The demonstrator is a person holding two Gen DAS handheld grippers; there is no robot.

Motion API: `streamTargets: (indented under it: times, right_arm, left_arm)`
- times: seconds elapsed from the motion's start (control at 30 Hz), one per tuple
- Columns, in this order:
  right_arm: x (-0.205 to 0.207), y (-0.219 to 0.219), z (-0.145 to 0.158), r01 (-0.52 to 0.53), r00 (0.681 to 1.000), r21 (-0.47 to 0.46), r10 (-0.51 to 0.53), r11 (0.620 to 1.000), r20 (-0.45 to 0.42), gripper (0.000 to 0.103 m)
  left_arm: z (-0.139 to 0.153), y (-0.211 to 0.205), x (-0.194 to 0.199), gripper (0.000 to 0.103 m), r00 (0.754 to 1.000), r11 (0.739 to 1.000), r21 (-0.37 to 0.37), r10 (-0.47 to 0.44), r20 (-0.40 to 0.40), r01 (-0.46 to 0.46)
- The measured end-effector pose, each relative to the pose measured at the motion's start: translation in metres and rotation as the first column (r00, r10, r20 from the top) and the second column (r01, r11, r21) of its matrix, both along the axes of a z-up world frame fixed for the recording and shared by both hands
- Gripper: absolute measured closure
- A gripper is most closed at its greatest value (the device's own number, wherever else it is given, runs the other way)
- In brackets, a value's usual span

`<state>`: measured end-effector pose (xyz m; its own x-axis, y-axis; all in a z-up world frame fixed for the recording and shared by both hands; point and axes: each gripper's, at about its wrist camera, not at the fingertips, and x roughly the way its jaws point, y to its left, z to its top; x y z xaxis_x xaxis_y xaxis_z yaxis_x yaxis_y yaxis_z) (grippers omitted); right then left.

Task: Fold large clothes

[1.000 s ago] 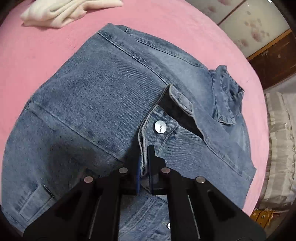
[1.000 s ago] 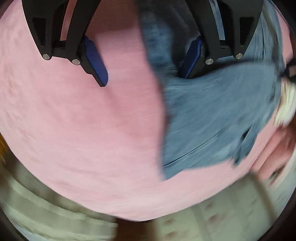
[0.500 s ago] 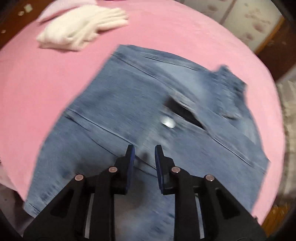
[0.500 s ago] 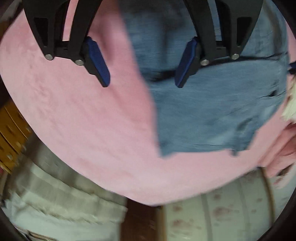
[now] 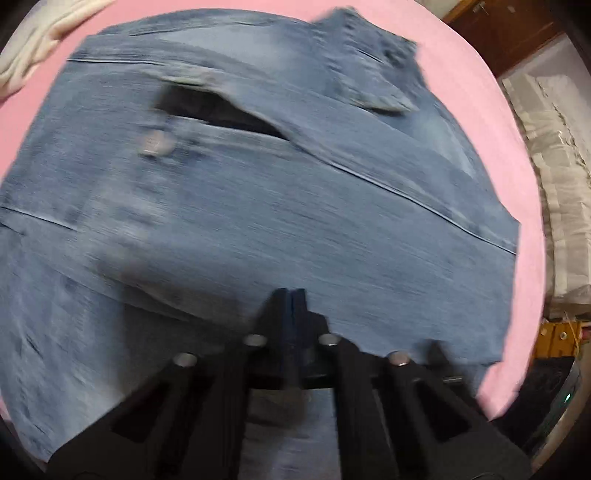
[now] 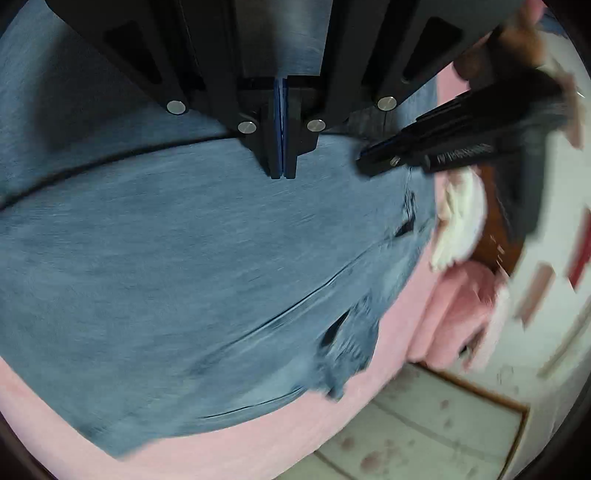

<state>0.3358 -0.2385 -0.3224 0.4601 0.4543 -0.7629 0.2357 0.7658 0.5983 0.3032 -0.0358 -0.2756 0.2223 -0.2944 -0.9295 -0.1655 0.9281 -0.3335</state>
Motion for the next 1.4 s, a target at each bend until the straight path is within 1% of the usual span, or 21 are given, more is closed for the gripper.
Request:
streamTargets:
  times: [0.07, 0.13, 0.2, 0.23, 0.33, 0.37, 0.4, 0.47, 0.53, 0.6, 0.73, 0.83, 0.9, 1.0, 1.07, 1.1, 1.13, 1.17, 1.23, 1.27, 1.4]
  right_arm:
    - [-0.005, -0.039, 0.002, 0.08, 0.997, -0.093, -0.081, 0.992, -0.008, 0.103]
    - [-0.022, -0.086, 0.005, 0.212, 0.975, -0.186, -0.22, 0.959, -0.025, 0.103]
    - [-0.04, -0.128, 0.002, 0.31, 0.95, -0.108, -0.313, 0.944, -0.011, 0.103]
    - [-0.041, -0.132, 0.004, 0.309, 0.95, -0.11, -0.311, 0.945, -0.004, 0.103]
    - [-0.03, -0.111, 0.023, 0.217, 0.974, -0.305, -0.225, 0.927, 0.011, 0.103]
    - [-0.027, -0.102, 0.03, 0.214, 0.976, -0.341, -0.214, 0.916, 0.038, 0.103]
    - [-0.023, -0.09, 0.037, 0.217, 0.976, -0.309, -0.202, 0.926, 0.078, 0.103]
    - [-0.008, -0.072, 0.038, 0.2, 0.978, -0.158, -0.186, 0.967, 0.099, 0.103]
    - [0.007, -0.04, 0.021, 0.141, 0.989, 0.042, -0.143, 0.989, 0.045, 0.103]
    - [0.026, -0.003, 0.001, 0.067, 0.998, 0.185, -0.069, 0.981, 0.004, 0.103]
    - [0.061, 0.037, -0.015, -0.036, 0.999, 0.173, 0.032, 0.984, 0.024, 0.103]
    - [0.09, 0.029, -0.024, -0.017, 0.999, 0.19, 0.009, 0.982, 0.043, 0.103]
    - [0.115, 0.022, -0.023, -0.045, 0.997, 0.146, 0.034, 0.988, 0.073, 0.103]
    - [0.145, -0.007, -0.015, -0.06, 0.993, 0.072, 0.052, 0.996, 0.103, 0.103]
    - [0.155, -0.029, -0.011, -0.027, 0.993, 0.036, 0.023, 0.999, 0.112, 0.103]
    - [0.158, -0.051, -0.008, 0.036, 0.994, -0.051, -0.031, 0.998, 0.101, 0.103]
    - [0.163, -0.069, -0.008, 0.075, 0.993, -0.073, -0.067, 0.995, 0.102, 0.103]
    - [0.162, -0.097, -0.007, 0.14, 0.986, -0.082, -0.131, 0.987, 0.103, 0.103]
    - [0.159, -0.146, -0.01, 0.284, 0.956, -0.063, -0.277, 0.957, 0.099, 0.103]
    - [0.154, -0.162, -0.008, 0.334, 0.94, -0.074, -0.326, 0.94, 0.097, 0.103]
    - [0.155, -0.176, 0.006, 0.409, 0.913, -0.23, -0.398, 0.883, 0.091, 0.103]
  left_arm:
    - [-0.001, 0.022, -0.003, 0.102, 0.999, 1.0, 0.021, 0.008, 0.037, -0.009]
    - [-0.002, 0.036, 0.0, 0.102, 0.998, 0.991, 0.132, -0.015, 0.067, 0.006]
    - [-0.002, 0.043, 0.001, 0.102, 0.996, 0.993, 0.117, -0.042, 0.082, 0.033]
    - [-0.002, 0.043, 0.002, 0.102, 0.996, 0.992, 0.122, -0.038, 0.08, 0.028]
    - [0.006, 0.026, 0.003, 0.102, 0.993, 0.975, 0.215, -0.079, 0.089, 0.058]
    - [0.009, 0.019, 0.001, 0.102, 0.989, 0.975, 0.206, -0.103, 0.107, 0.079]
    - [0.012, 0.012, -0.001, 0.102, 0.984, 0.982, 0.156, -0.126, 0.128, 0.105]
    - [0.018, -0.002, -0.005, 0.102, 0.979, 0.989, 0.057, -0.14, 0.146, 0.133]
    - [0.014, -0.018, -0.001, 0.102, 0.981, 0.987, -0.054, -0.142, 0.131, 0.15]
    - [0.007, -0.029, 0.005, 0.102, 0.987, 0.982, -0.139, -0.115, 0.112, 0.13]
    - [-0.001, -0.029, 0.033, 0.102, 0.99, 0.979, -0.191, -0.05, 0.135, 0.076]
    - [-0.007, -0.029, 0.07, 0.102, 0.989, 0.976, -0.214, -0.002, 0.148, 0.034]
    - [-0.009, -0.027, 0.087, 0.102, 0.986, 0.976, -0.214, 0.01, 0.164, 0.025]
    - [-0.006, -0.015, 0.102, 0.102, 0.982, 0.985, -0.17, 0.015, 0.189, 0.017]
    - [-0.001, 0.004, 0.102, 0.102, 0.973, 0.998, -0.067, 0.024, 0.229, -0.009]
    - [0.001, 0.015, 0.101, 0.102, 0.968, 0.999, 0.006, 0.039, 0.249, -0.042]
    - [0.001, 0.029, 0.1, 0.102, 0.963, 0.994, 0.084, 0.051, 0.265, -0.076]
    - [-0.002, 0.042, 0.101, 0.102, 0.962, 0.989, 0.118, 0.049, 0.268, -0.083]
    - [-0.012, 0.061, 0.105, 0.102, 0.965, 0.999, 0.023, 0.039, 0.261, -0.047]
    - [-0.012, 0.062, 0.105, 0.102, 0.965, 0.999, 0.022, 0.034, 0.261, -0.041]
    - [-0.004, 0.037, 0.103, 0.102, 0.963, 0.982, 0.188, -0.032, 0.268, -0.02]
